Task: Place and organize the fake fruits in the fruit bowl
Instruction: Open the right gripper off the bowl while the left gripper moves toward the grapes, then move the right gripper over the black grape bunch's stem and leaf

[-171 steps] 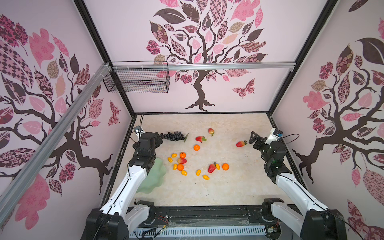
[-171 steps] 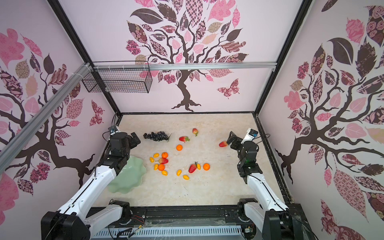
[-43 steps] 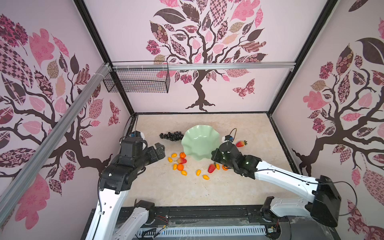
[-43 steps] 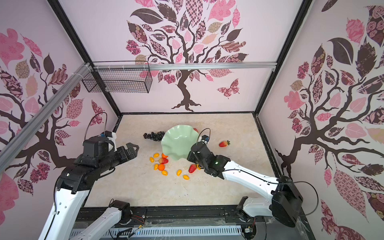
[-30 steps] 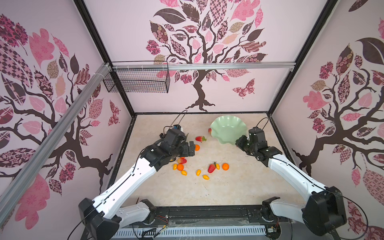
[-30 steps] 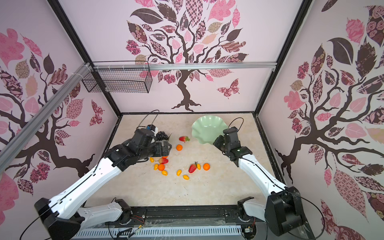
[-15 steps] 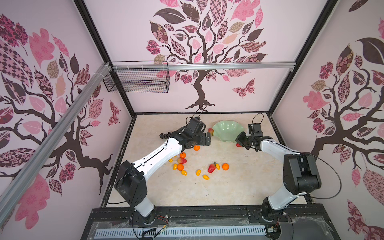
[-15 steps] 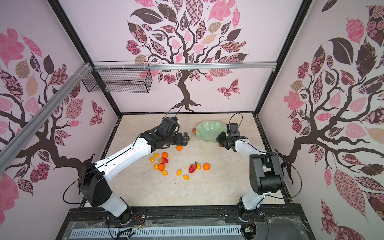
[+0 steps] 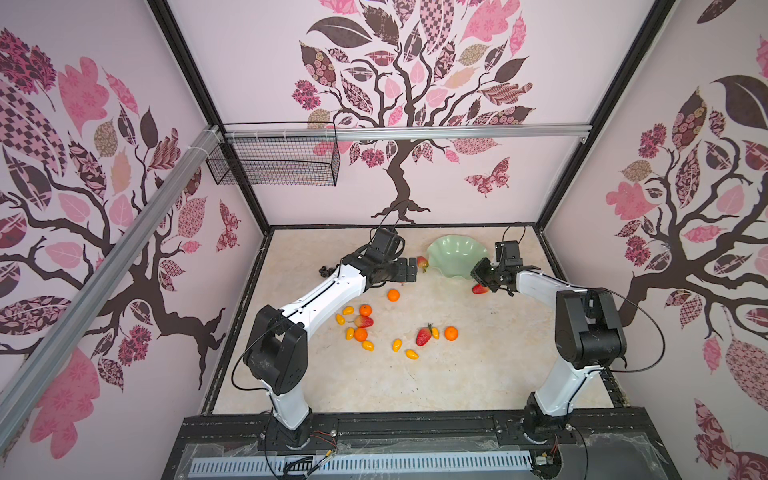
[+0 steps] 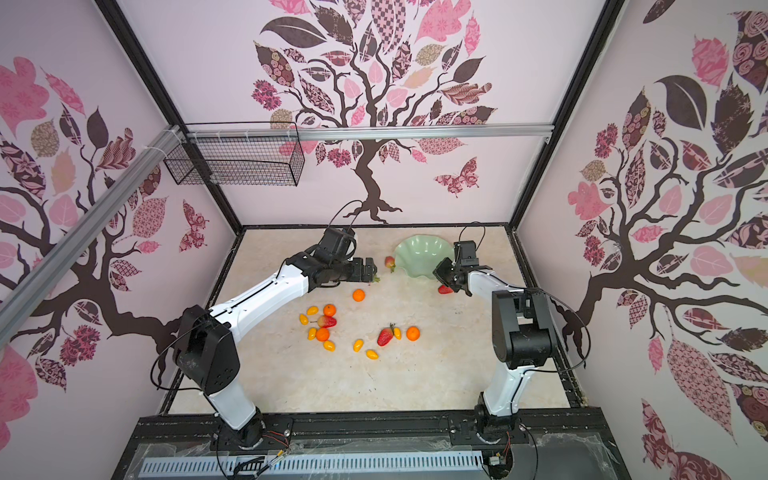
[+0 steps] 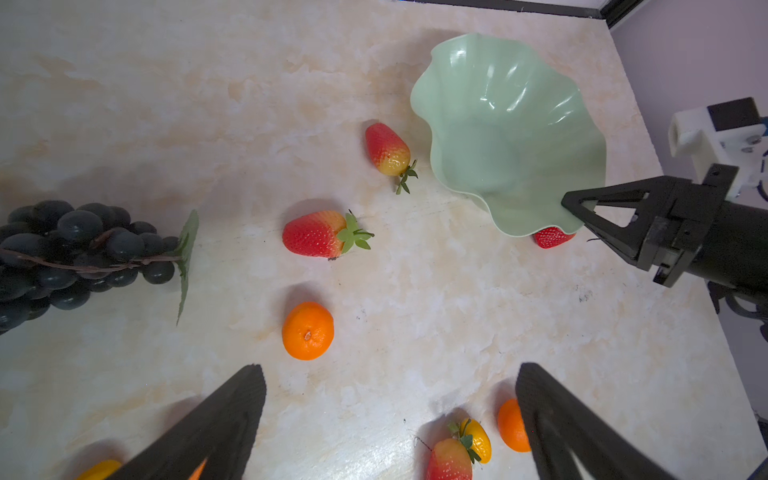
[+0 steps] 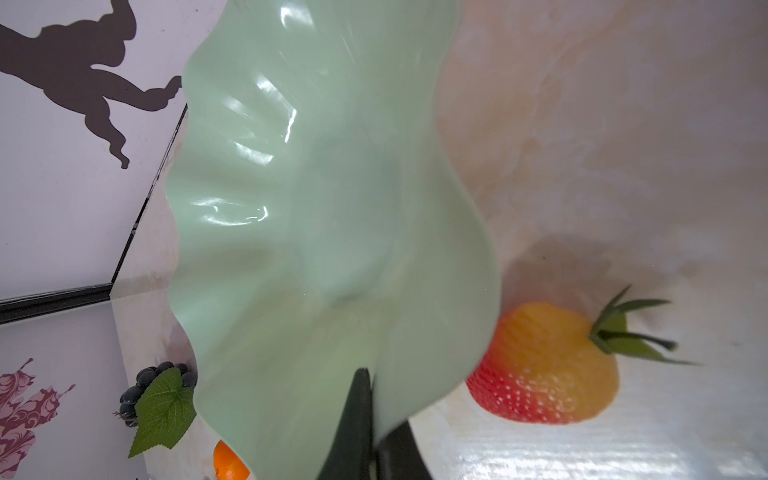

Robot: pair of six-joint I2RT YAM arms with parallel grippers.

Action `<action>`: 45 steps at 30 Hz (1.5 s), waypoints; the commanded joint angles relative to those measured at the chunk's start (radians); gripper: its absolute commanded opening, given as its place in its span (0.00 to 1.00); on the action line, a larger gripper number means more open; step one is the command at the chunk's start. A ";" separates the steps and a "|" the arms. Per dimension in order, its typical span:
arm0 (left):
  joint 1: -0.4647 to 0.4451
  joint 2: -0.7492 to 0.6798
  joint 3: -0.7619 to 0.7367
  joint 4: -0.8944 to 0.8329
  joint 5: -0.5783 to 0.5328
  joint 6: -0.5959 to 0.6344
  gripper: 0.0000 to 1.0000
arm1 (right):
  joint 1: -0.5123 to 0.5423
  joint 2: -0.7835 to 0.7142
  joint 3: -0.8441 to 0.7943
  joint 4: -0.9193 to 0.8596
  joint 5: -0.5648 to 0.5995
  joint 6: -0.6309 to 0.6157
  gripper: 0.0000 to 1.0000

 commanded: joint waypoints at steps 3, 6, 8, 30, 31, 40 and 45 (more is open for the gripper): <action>-0.001 -0.004 0.005 0.024 0.031 0.019 0.99 | -0.002 0.002 0.020 -0.045 0.040 -0.015 0.14; -0.001 -0.017 0.000 0.022 0.021 0.017 0.99 | -0.003 -0.028 0.017 -0.062 0.064 -0.025 0.18; -0.001 -0.027 -0.004 0.020 0.013 0.017 0.99 | -0.003 -0.056 0.009 -0.065 0.076 -0.034 0.22; 0.114 -0.302 -0.246 -0.002 -0.107 -0.048 0.99 | 0.383 -0.225 -0.052 0.148 0.111 -0.382 0.56; 0.132 -0.314 -0.263 0.000 -0.102 -0.060 0.99 | 0.417 -0.202 -0.034 0.157 0.108 -0.405 0.58; 0.424 -0.354 -0.415 0.225 0.300 -0.161 0.99 | 0.579 0.092 0.267 0.021 0.033 -0.519 0.69; 0.541 -0.331 -0.445 0.312 0.446 -0.230 0.99 | 0.586 0.226 0.398 -0.031 -0.071 -0.527 0.73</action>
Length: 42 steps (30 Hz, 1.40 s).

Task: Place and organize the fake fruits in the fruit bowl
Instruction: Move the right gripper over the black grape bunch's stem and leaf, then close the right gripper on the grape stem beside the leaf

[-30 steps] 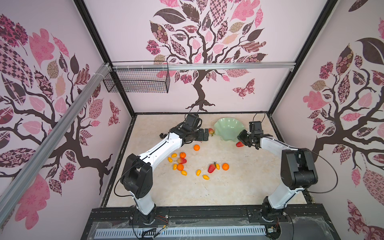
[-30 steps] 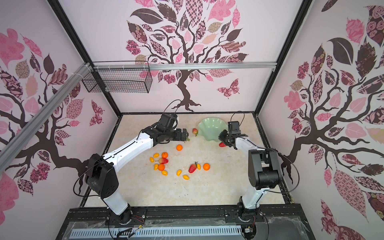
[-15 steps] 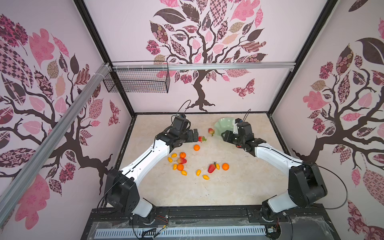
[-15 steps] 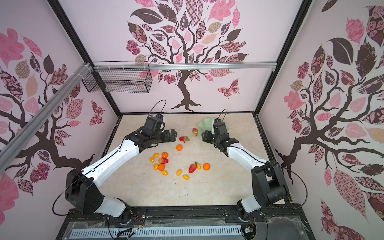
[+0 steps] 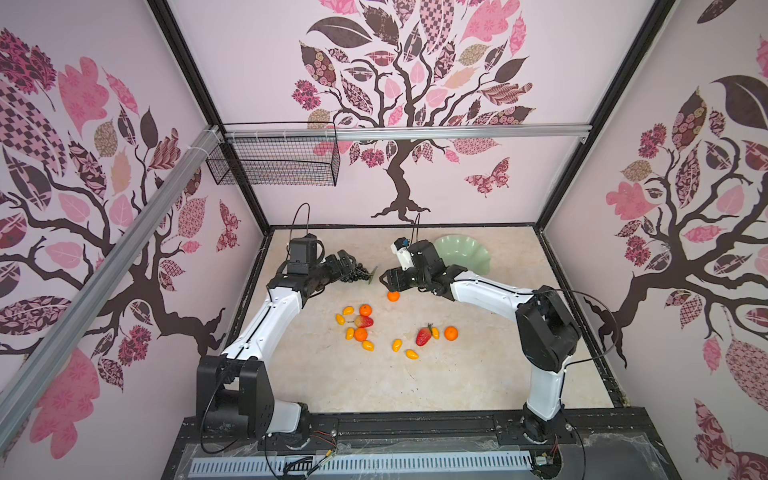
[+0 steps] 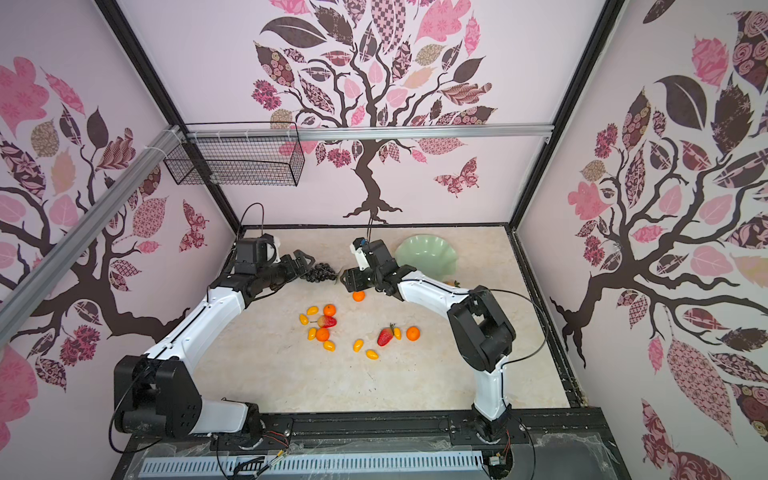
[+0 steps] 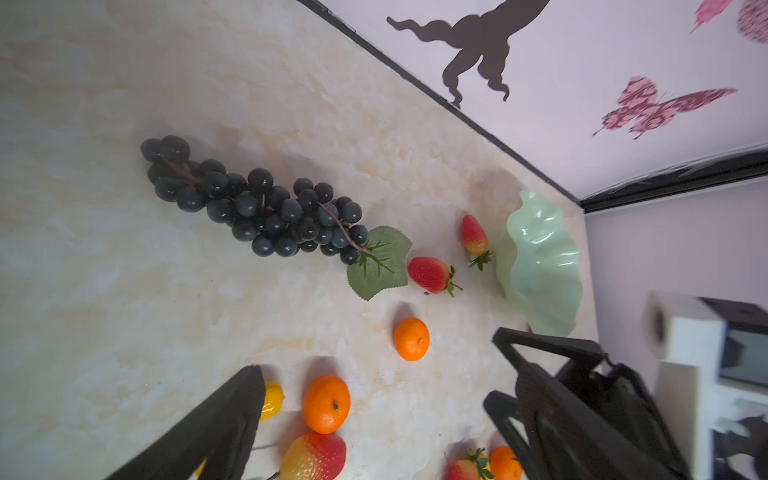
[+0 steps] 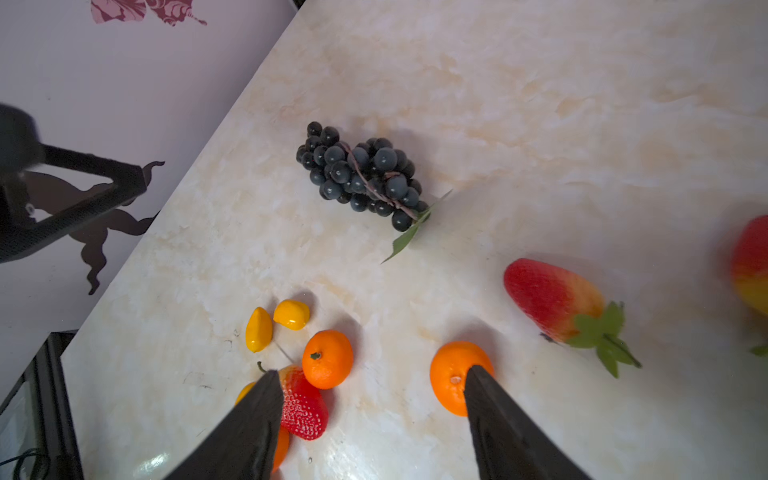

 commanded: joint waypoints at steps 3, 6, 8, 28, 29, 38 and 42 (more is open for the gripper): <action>0.085 0.028 -0.043 0.122 0.197 -0.074 0.99 | -0.006 0.156 0.165 -0.127 -0.068 -0.048 0.70; 0.107 0.036 -0.046 0.133 0.216 -0.085 0.98 | -0.006 0.227 0.249 -0.174 -0.057 -0.054 0.65; 0.113 0.039 -0.046 0.136 0.222 -0.085 0.99 | -0.005 0.272 0.297 -0.196 -0.052 -0.052 0.63; 0.110 0.069 -0.042 0.127 0.231 -0.071 0.99 | -0.025 0.567 0.648 -0.309 -0.106 -0.007 0.53; 0.109 0.072 -0.042 0.129 0.234 -0.072 0.99 | -0.027 0.575 0.661 -0.313 -0.108 -0.009 0.53; 0.096 0.082 -0.036 0.124 0.239 -0.066 0.99 | -0.041 0.649 0.775 -0.353 -0.166 -0.016 0.45; 0.093 0.084 -0.035 0.123 0.239 -0.064 0.99 | -0.042 0.660 0.793 -0.350 -0.187 -0.016 0.45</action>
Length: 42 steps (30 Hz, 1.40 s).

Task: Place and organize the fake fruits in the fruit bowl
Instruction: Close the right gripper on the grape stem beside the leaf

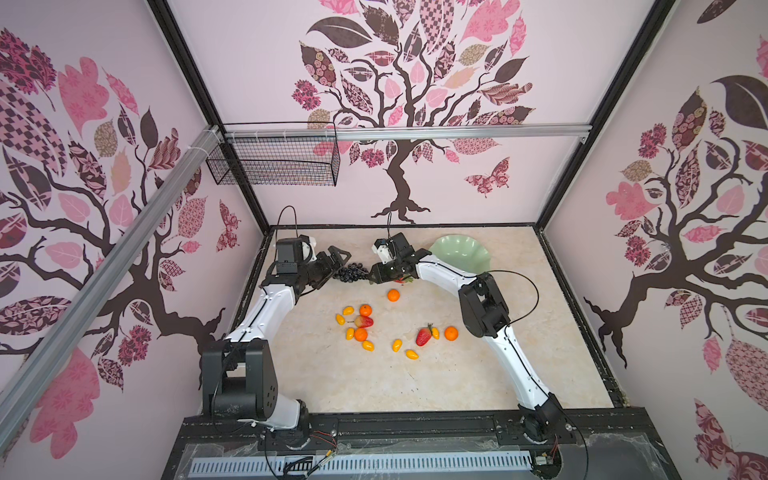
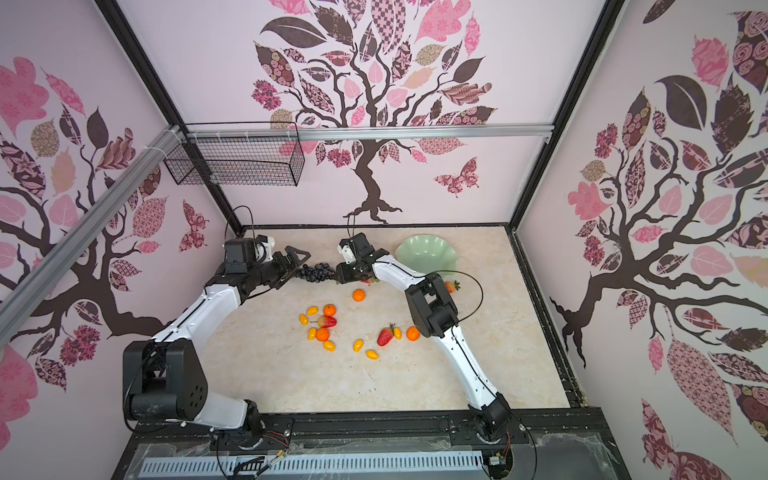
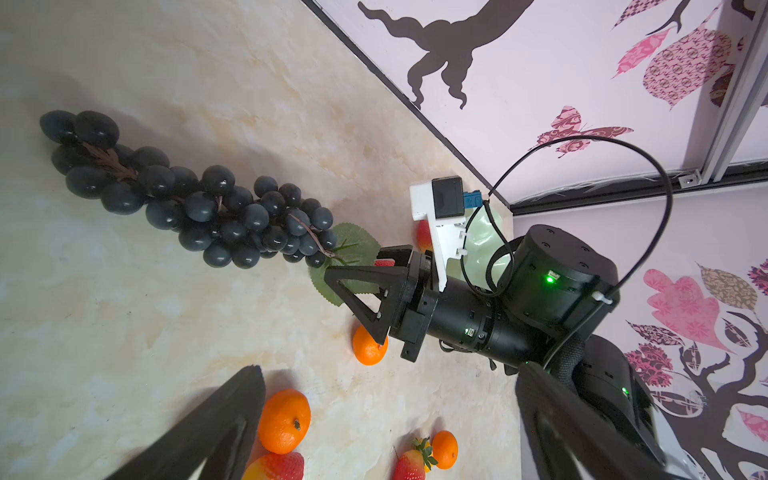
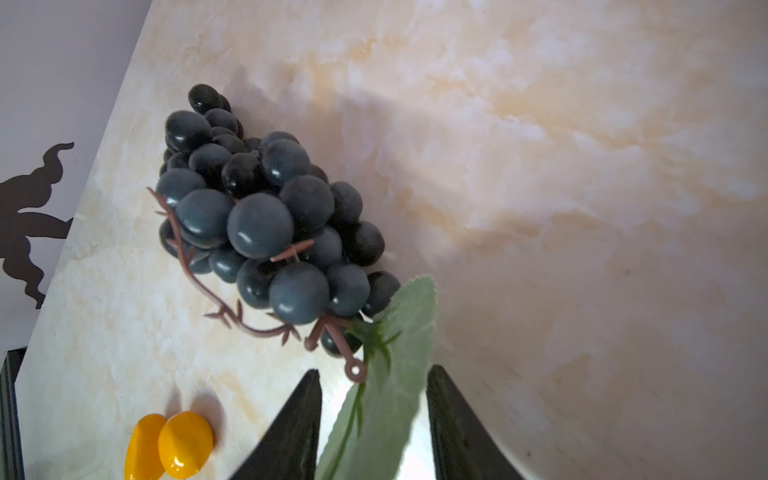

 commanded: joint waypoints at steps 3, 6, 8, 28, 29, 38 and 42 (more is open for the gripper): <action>-0.004 0.009 -0.013 0.008 0.004 0.011 0.99 | -0.002 0.062 0.081 -0.029 -0.043 -0.008 0.45; -0.005 0.012 -0.013 0.009 0.006 0.010 0.99 | -0.003 0.067 0.095 -0.031 -0.049 -0.009 0.44; -0.006 0.014 -0.013 0.008 0.006 0.010 0.99 | -0.002 0.077 0.114 -0.037 -0.052 -0.008 0.43; -0.006 0.017 -0.013 0.008 0.010 0.009 0.99 | -0.003 0.111 0.175 -0.078 -0.061 0.001 0.29; -0.006 0.017 -0.013 0.008 0.010 0.010 0.98 | -0.003 0.110 0.175 -0.080 -0.061 0.001 0.29; -0.007 0.012 0.004 -0.018 0.010 0.031 0.98 | -0.003 0.083 0.152 -0.094 -0.051 -0.016 0.19; -0.007 0.017 0.009 -0.020 0.022 0.036 0.99 | -0.003 0.065 0.145 -0.109 -0.045 -0.028 0.14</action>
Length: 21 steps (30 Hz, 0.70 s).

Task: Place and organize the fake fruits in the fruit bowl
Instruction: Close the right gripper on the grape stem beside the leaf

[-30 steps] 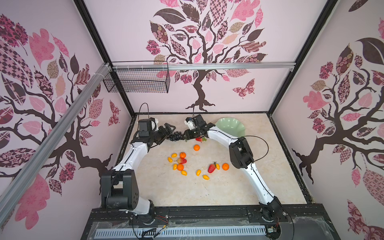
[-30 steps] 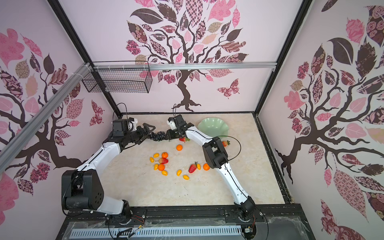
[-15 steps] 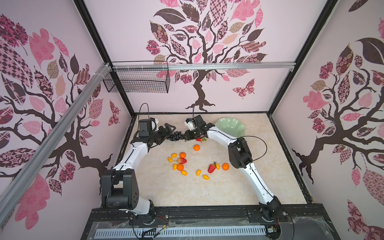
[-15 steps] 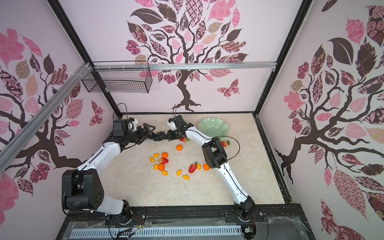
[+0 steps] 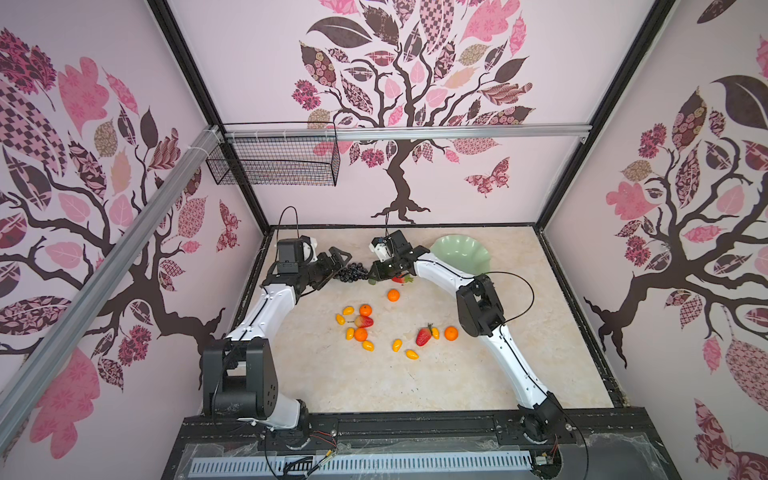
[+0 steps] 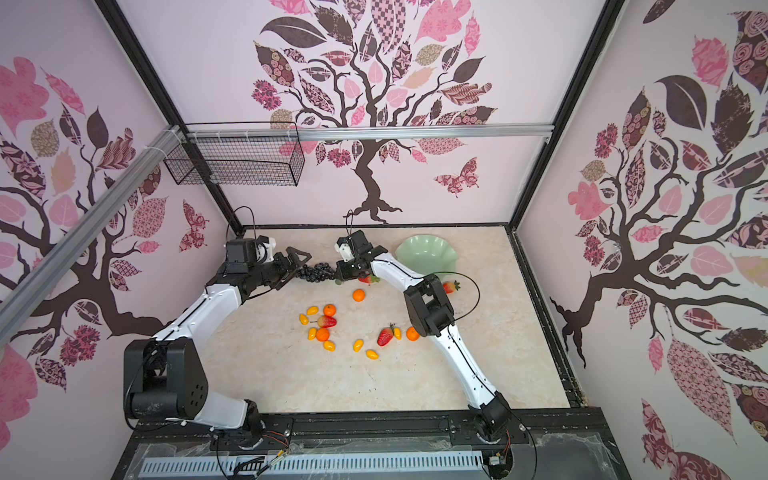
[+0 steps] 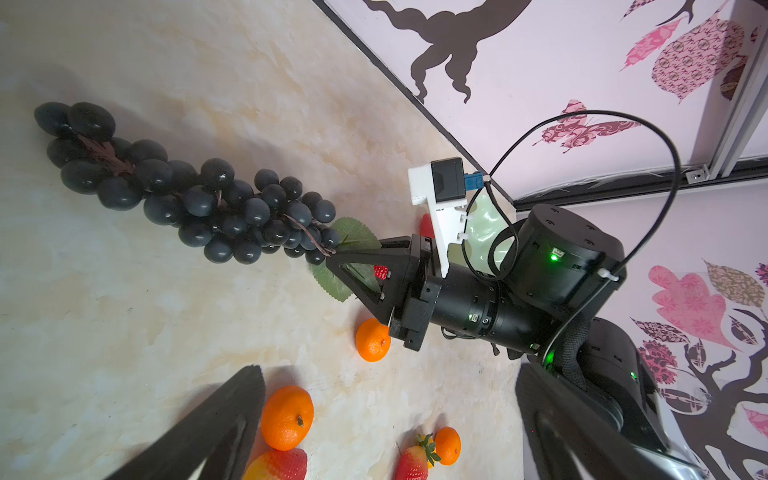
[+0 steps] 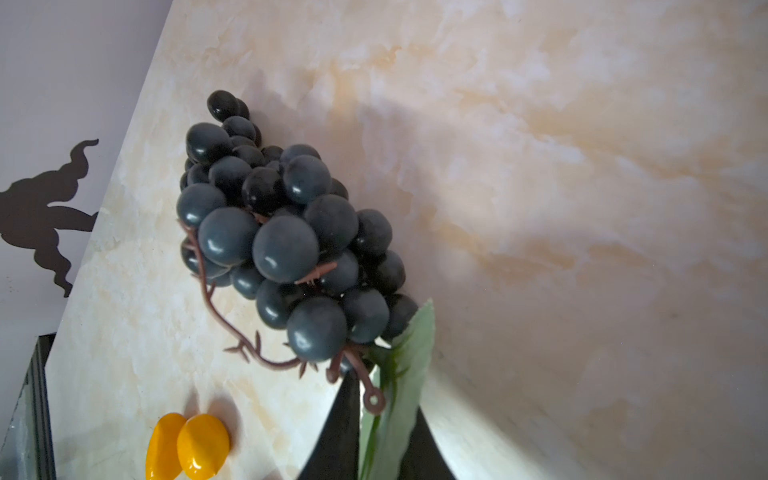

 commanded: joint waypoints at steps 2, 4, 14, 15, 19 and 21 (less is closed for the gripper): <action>-0.005 0.010 0.012 -0.011 0.025 0.028 0.99 | -0.002 -0.020 -0.008 -0.028 0.007 -0.018 0.12; -0.005 0.009 0.012 -0.012 0.027 0.028 0.99 | -0.001 -0.028 -0.012 -0.027 0.007 -0.017 0.10; 0.012 0.001 0.012 -0.014 0.029 0.023 0.99 | -0.001 -0.056 -0.002 -0.046 0.016 -0.026 0.01; 0.013 0.000 0.012 -0.014 0.030 0.022 0.99 | -0.001 -0.061 -0.003 -0.045 0.017 -0.027 0.00; 0.018 0.005 0.020 -0.014 0.051 0.025 0.99 | -0.002 -0.084 0.010 -0.061 0.019 -0.036 0.00; 0.020 0.007 0.022 -0.014 0.059 0.028 0.98 | -0.002 -0.095 0.020 -0.070 0.025 -0.039 0.00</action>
